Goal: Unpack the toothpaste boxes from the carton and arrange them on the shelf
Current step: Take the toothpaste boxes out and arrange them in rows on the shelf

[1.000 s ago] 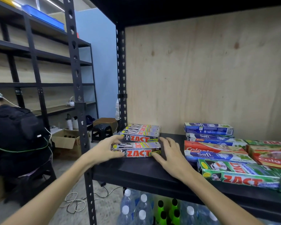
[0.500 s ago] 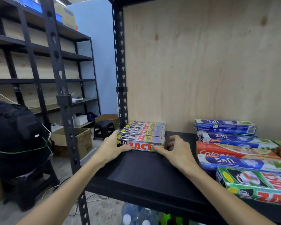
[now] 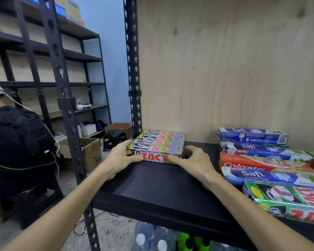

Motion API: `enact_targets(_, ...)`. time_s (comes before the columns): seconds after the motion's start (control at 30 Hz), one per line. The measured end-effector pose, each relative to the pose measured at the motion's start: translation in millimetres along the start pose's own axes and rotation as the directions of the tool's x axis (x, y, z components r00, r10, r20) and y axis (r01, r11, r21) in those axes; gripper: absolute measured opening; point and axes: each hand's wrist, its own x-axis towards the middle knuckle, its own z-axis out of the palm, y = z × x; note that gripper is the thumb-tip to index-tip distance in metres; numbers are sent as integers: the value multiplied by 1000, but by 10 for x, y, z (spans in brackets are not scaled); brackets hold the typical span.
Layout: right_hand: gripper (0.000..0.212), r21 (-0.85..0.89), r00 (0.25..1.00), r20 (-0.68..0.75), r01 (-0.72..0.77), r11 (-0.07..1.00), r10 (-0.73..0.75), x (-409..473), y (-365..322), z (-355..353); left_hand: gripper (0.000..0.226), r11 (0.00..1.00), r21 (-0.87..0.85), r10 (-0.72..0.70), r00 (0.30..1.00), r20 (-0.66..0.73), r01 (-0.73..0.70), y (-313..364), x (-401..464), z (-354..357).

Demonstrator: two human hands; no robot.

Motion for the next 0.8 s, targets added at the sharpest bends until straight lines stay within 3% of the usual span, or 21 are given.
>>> enact_targets(0.13, 97, 0, 999, 19, -36, 999, 36, 86, -44, 92, 77, 1000, -10, 11, 1000, 13, -10, -39, 24, -6)
enact_targets(0.2, 110, -34, 999, 38, -30, 999, 31, 127, -36, 107, 78, 1000, -18, 21, 1000, 12, -21, -58, 28, -3)
enact_targets(0.53, 103, -229, 998, 69, 22, 973, -7, 125, -46, 114, 83, 998, -36, 57, 998, -18, -58, -98, 27, 25)
enact_targets(0.8, 104, -236, 998, 53, 57, 970, -46, 116, -6, 146, 78, 997, -2, 77, 997, 19, -77, -71, 4, 80)
